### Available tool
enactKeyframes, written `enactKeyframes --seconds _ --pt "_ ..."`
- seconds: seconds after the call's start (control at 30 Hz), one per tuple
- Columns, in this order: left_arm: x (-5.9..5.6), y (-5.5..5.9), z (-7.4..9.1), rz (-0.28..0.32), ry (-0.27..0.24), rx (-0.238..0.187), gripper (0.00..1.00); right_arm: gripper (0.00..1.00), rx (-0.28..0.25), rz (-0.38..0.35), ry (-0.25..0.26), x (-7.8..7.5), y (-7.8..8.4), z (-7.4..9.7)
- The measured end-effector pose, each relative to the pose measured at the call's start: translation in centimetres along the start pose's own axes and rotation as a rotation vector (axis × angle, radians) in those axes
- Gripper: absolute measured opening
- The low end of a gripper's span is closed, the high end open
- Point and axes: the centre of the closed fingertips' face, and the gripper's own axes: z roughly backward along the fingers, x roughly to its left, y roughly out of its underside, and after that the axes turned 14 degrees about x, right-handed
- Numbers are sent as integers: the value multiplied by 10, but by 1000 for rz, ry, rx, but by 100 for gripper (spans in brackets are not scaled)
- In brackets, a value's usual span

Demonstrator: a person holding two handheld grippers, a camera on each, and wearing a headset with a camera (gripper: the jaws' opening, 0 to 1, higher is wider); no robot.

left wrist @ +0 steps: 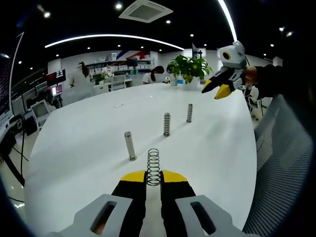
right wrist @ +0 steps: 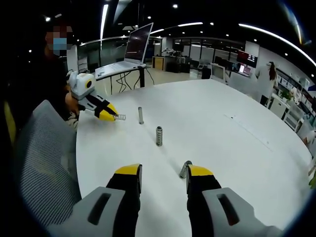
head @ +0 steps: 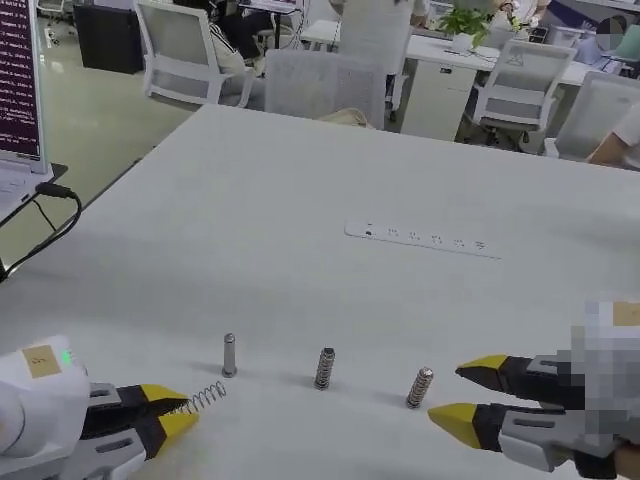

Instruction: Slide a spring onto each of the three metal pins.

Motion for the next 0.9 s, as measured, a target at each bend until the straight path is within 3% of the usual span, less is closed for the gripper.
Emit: enactKeyframes --seconds 0.6,0.9 --pt "-21 -28 14 -86 57 -56 3 33 -15 71 -57 25 -20 -1" --pt "-43 -45 21 -150 106 -81 3 32 -47 114 -120 49 -37 -3"
